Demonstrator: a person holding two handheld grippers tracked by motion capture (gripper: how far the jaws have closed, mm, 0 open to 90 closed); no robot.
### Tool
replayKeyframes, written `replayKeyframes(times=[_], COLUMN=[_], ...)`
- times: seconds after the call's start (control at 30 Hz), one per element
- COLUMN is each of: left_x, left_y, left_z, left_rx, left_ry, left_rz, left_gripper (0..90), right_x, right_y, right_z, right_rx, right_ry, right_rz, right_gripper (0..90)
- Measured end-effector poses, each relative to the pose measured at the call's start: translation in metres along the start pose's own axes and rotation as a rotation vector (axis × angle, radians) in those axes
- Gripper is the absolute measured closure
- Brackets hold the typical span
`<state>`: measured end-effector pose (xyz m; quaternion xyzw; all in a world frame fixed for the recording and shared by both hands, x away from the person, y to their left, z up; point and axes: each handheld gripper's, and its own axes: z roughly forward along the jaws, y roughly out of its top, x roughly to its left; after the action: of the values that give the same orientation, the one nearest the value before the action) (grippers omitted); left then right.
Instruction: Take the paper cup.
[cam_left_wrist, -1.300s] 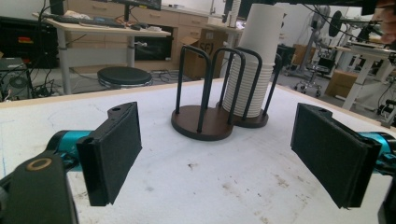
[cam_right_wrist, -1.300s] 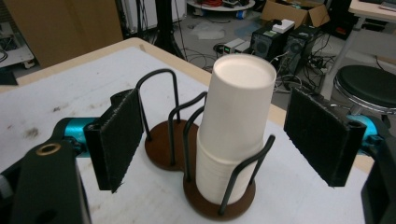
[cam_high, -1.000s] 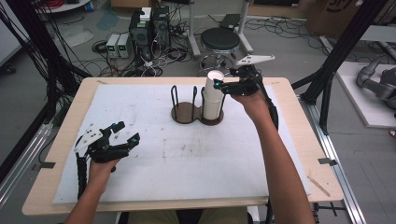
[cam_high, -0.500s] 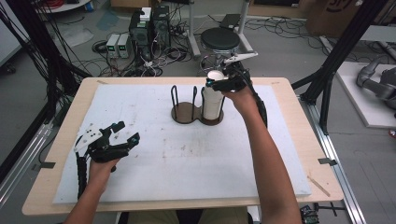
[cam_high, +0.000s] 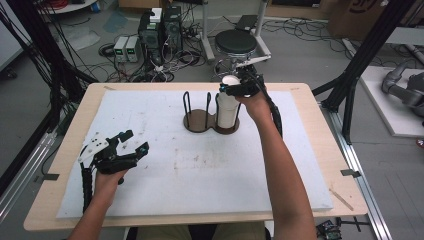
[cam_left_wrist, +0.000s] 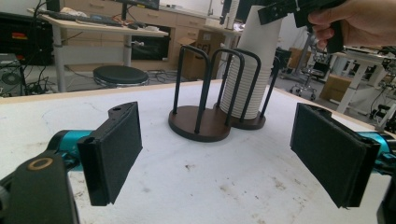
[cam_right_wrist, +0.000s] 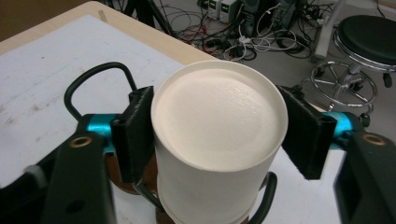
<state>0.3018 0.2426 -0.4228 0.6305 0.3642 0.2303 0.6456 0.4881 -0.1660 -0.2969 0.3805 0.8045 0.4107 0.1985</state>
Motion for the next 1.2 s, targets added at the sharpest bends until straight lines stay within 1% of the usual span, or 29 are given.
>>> replayKeyframes(times=[0.17, 0.2, 0.23, 0.27, 0.3, 0.33, 0.4, 0.57, 0.63, 0.67, 0.7, 0.9, 0.97, 1.0, 1.13, 1.17, 1.2], left_x=[0.000, 0.000, 0.000, 0.000, 0.000, 0.000, 0.000, -0.001, -0.001, -0.001, -0.001, -0.001, -0.001, -0.001, -0.002, -0.002, -0.003], left_y=[0.000, 0.000, 0.000, 0.000, 0.000, 0.000, 0.000, 0.000, 0.000, 0.000, 0.000, 0.000, 0.000, 0.000, 0.000, 0.000, 0.000], left_z=[0.000, 0.000, 0.000, 0.000, 0.000, 0.000, 0.001, 0.002, 0.002, 0.002, 0.002, 0.001, 0.001, 0.001, 0.002, 0.002, 0.002], left_rx=[0.000, -0.001, -0.001, -0.001, -0.002, 0.000, -0.003, -0.002, 0.000, 0.000, 0.000, 0.003, 0.003, 0.004, -0.005, -0.006, -0.005], left_ry=[-0.001, -0.001, -0.001, -0.002, -0.001, -0.002, -0.004, -0.008, -0.009, -0.009, -0.009, -0.014, -0.015, -0.018, -0.019, -0.019, -0.021], left_rz=[-0.004, -0.004, -0.005, -0.005, -0.005, -0.008, -0.009, -0.007, -0.008, -0.009, -0.008, -0.011, -0.011, -0.010, -0.011, -0.012, -0.013], left_gripper=[16.5, 16.6, 16.6, 16.6, 16.6, 16.6, 16.6, 16.6, 16.6, 16.6, 16.6, 16.6, 16.6, 16.6, 16.6, 16.6, 16.6], right_x=[0.001, 0.001, 0.002, 0.002, 0.001, 0.001, 0.003, 0.007, 0.008, 0.008, 0.008, 0.012, 0.013, 0.014, 0.017, 0.017, 0.017], right_y=[0.002, 0.002, 0.006, 0.006, 0.009, 0.009, 0.014, 0.027, 0.028, 0.032, 0.032, 0.042, 0.046, 0.047, 0.051, 0.050, 0.050], right_z=[-0.003, -0.004, -0.009, -0.009, -0.014, -0.014, -0.021, -0.036, -0.038, -0.044, -0.044, -0.062, -0.067, -0.071, -0.084, -0.091, -0.091], right_rx=[0.003, -0.002, -0.024, -0.024, -0.043, -0.043, -0.059, -0.090, -0.095, -0.109, -0.109, -0.160, -0.167, -0.165, -0.189, -0.192, -0.192], right_ry=[-0.009, -0.011, -0.013, -0.013, -0.011, -0.011, -0.012, -0.017, -0.018, -0.021, -0.021, -0.020, -0.023, -0.028, -0.029, -0.025, -0.025], right_rz=[0.000, 0.002, 0.002, 0.002, 0.001, 0.001, -0.002, -0.028, -0.029, -0.028, -0.028, -0.036, -0.054, -0.058, -0.068, -0.074, -0.074], right_gripper=[34.6, 34.7, 34.7, 34.7, 34.9, 34.9, 35.1, 35.4, 35.5, 35.5, 35.5, 35.6, 35.7, 35.7, 35.7, 35.7, 35.7])
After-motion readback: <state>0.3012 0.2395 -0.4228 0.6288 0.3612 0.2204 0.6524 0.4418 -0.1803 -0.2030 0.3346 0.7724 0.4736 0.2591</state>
